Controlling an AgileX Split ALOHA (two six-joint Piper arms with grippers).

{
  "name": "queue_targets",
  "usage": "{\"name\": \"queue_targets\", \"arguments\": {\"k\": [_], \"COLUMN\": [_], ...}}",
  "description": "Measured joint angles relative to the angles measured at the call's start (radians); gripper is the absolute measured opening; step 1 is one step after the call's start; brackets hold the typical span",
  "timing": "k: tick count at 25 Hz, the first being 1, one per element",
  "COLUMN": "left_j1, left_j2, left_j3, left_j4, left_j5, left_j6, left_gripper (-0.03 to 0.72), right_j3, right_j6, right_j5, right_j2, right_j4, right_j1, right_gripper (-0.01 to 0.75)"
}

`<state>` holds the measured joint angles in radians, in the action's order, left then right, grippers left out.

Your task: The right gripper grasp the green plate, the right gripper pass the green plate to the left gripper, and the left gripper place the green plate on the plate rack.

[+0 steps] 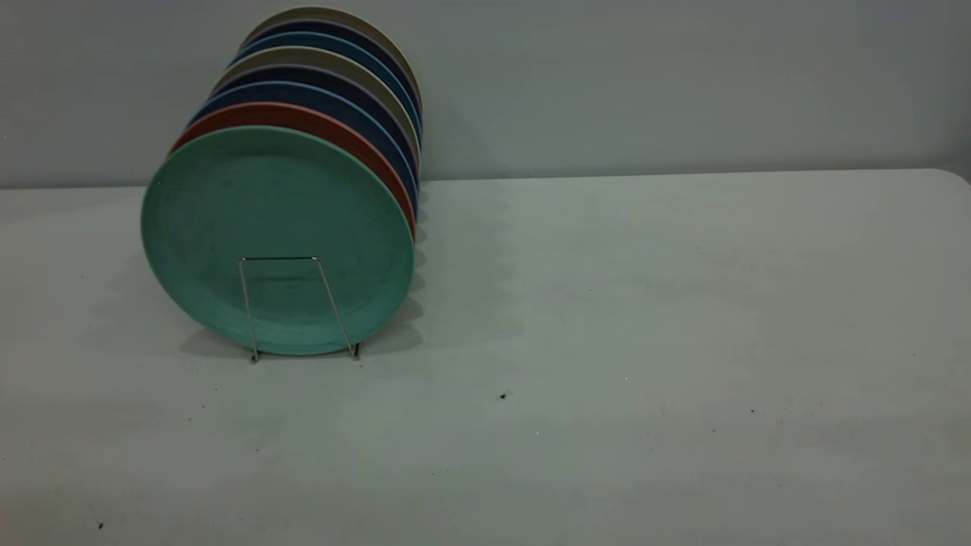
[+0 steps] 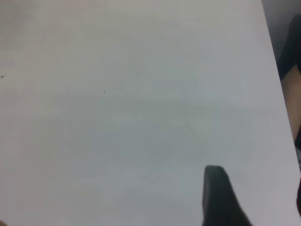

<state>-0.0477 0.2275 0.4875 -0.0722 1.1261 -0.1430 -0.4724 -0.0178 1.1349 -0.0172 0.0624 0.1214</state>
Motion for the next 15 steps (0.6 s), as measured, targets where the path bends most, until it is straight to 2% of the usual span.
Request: {"name": "queue_targets", "arguments": {"k": [11, 15], "left_j1": [0.0, 0.0], "left_j2": [-0.181, -0.184], "left_j3": [0.0, 0.0], "left_j4": [0.001, 0.001], "left_j5": [0.003, 0.005], "left_j6": [0.004, 0.004], "left_gripper": [0.513, 0.513], "right_j3": [0.0, 0.0], "right_j6": [-0.001, -0.001], "right_j5": [0.001, 0.001], "right_j2": [0.0, 0.0], "right_j4": [0.0, 0.0], "right_j1": [-0.002, -0.04], "right_gripper": [0.405, 0.405]}}
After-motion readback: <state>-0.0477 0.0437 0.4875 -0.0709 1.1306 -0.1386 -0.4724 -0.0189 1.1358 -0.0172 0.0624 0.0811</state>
